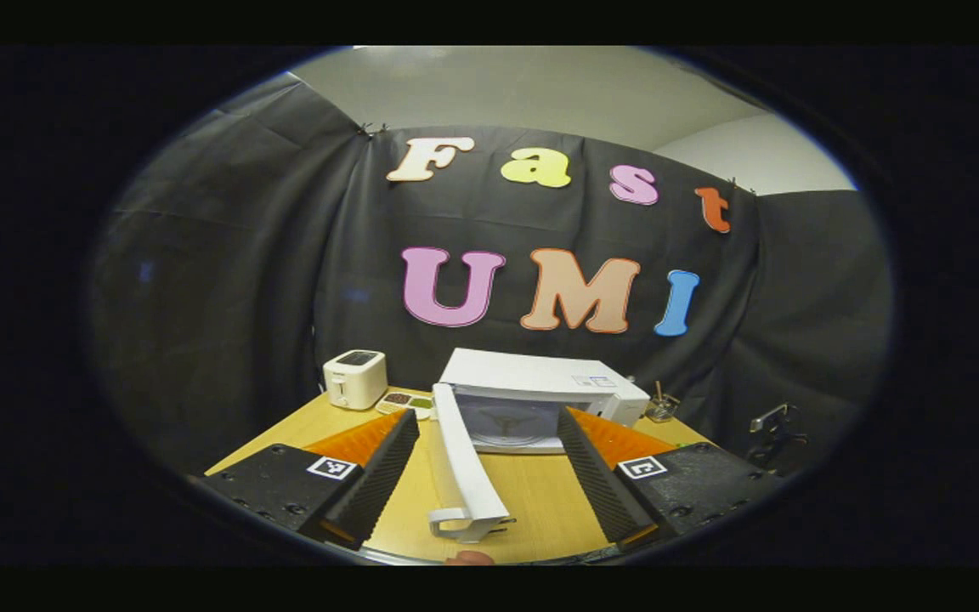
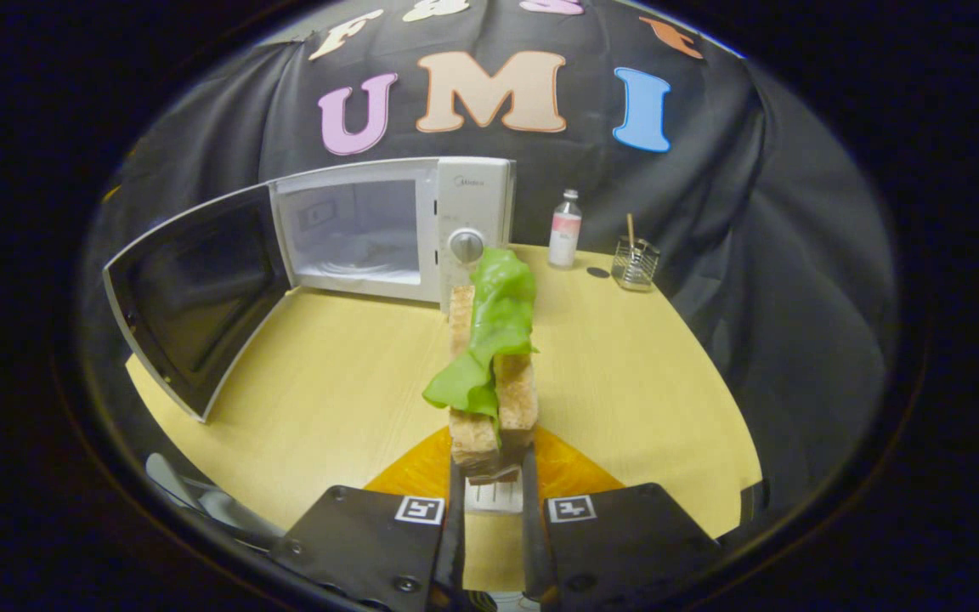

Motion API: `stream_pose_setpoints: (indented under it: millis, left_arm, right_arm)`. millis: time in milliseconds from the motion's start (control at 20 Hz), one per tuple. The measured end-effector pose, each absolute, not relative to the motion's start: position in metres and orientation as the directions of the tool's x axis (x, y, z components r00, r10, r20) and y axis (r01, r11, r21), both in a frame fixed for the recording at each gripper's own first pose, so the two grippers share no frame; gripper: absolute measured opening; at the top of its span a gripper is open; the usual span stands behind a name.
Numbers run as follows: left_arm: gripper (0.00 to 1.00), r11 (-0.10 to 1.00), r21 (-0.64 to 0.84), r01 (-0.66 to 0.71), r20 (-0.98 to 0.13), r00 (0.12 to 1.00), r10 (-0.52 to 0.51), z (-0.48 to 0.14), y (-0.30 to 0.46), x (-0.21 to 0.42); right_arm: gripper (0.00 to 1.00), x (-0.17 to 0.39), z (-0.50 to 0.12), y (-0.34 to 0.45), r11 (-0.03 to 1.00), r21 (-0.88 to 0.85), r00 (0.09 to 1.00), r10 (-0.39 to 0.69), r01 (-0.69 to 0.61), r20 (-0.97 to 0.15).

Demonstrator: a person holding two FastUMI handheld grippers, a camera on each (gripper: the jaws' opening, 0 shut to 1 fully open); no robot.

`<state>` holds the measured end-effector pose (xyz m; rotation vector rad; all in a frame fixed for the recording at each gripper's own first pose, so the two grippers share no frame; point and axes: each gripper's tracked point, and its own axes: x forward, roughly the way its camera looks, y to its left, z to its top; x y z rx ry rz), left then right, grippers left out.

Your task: Open the microwave oven with the left hand, put the food in, and close the microwave oven.

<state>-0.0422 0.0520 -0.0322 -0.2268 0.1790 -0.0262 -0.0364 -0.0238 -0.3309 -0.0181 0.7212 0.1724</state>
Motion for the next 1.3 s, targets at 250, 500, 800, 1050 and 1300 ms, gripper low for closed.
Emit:
stream_pose_setpoints:
  millis: [250, 500, 800, 1050, 1300]
  left_arm:
    - [0.94, 0.976, -0.217, 0.027, -0.168, 0.984, -0.064, -0.031, 0.050, -0.041]
    - [0.96, 0.986, -0.163, 0.028, -0.161, 0.986, -0.054, -0.031, 0.055, -0.051]
    - [0.96, 0.993, -0.097, 0.062, -0.139, 0.987, -0.075, -0.031, 0.049, -0.061]
    - [0.96, 0.994, -0.097, 0.055, -0.159, 0.985, -0.070, -0.043, 0.056, -0.068]
    - [0.94, 1.000, -0.024, 0.011, -0.219, 0.976, -0.016, -0.065, 0.085, -0.083]
  right_arm:
    - [0.30, -0.018, -0.306, 0.016, 0.966, 0.152, 0.729, 0.259, -0.211, -0.633]
    - [0.29, -0.007, -0.292, 0.065, 0.928, 0.278, 0.682, 0.372, -0.249, -0.630]
    - [0.30, 0.019, -0.289, 0.131, 0.874, 0.438, 0.631, 0.463, -0.208, -0.622]
    - [0.29, 0.052, -0.312, 0.182, 0.833, 0.542, 0.581, 0.497, -0.112, -0.645]
    - [0.29, 0.093, -0.328, 0.220, 0.779, 0.626, 0.572, 0.498, 0.035, -0.651]
